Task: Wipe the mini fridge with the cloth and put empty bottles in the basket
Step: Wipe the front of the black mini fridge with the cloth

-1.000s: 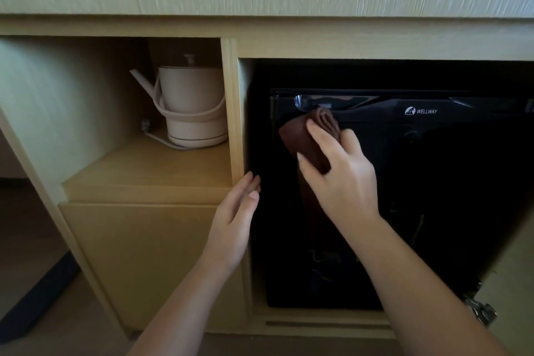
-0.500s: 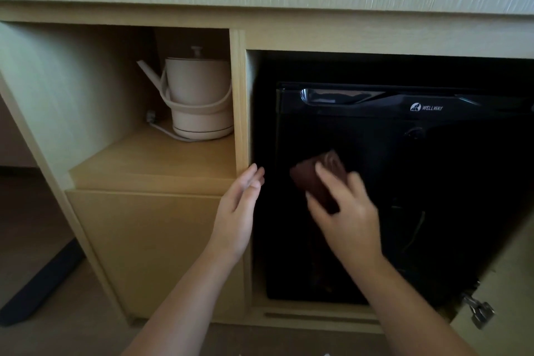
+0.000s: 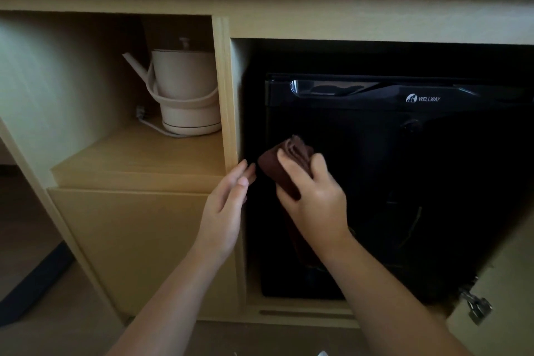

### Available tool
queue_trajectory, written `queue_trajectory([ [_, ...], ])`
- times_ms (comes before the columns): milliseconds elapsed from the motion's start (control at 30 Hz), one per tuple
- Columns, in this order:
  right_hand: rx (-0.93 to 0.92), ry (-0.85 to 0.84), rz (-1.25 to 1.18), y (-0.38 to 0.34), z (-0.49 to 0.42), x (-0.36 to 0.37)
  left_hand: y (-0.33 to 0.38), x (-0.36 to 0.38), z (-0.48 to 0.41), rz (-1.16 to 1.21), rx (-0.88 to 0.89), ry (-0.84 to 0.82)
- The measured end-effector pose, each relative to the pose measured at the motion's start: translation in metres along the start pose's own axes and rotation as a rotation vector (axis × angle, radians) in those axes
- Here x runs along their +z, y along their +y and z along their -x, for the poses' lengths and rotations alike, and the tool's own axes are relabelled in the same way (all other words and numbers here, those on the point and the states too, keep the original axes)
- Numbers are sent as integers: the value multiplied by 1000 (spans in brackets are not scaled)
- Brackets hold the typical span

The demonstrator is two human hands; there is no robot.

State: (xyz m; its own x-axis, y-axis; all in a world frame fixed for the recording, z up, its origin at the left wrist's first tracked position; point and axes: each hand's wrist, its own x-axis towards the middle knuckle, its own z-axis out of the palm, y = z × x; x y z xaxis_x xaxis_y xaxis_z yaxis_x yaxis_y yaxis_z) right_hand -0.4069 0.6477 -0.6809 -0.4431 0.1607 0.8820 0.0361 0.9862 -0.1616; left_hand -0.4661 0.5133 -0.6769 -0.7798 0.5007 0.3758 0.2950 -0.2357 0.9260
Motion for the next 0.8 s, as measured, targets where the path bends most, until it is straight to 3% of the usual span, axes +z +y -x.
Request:
queue_trajectory([
  [133,-113,-203,113,21,62,15,-6,6,1,-105,45,60],
  [233,-62,-318,119,31,90,14,-13,21,0,-208,92,245],
  [367,17,-148,-38,34,70,-16,-15,37,-3,-238,89,410],
  [467,114,80,-67,36,23,-45,-20,39,-3,-253,48,346],
  [533,172,120,-78,39,-3,-53,-24,39,1,-246,3,263],
  [667,114,99,-34,49,13,-37,-32,36,13,-234,-64,115],
  [800,49,-123,52,61,91,-11,-38,29,20,-284,-103,33],
])
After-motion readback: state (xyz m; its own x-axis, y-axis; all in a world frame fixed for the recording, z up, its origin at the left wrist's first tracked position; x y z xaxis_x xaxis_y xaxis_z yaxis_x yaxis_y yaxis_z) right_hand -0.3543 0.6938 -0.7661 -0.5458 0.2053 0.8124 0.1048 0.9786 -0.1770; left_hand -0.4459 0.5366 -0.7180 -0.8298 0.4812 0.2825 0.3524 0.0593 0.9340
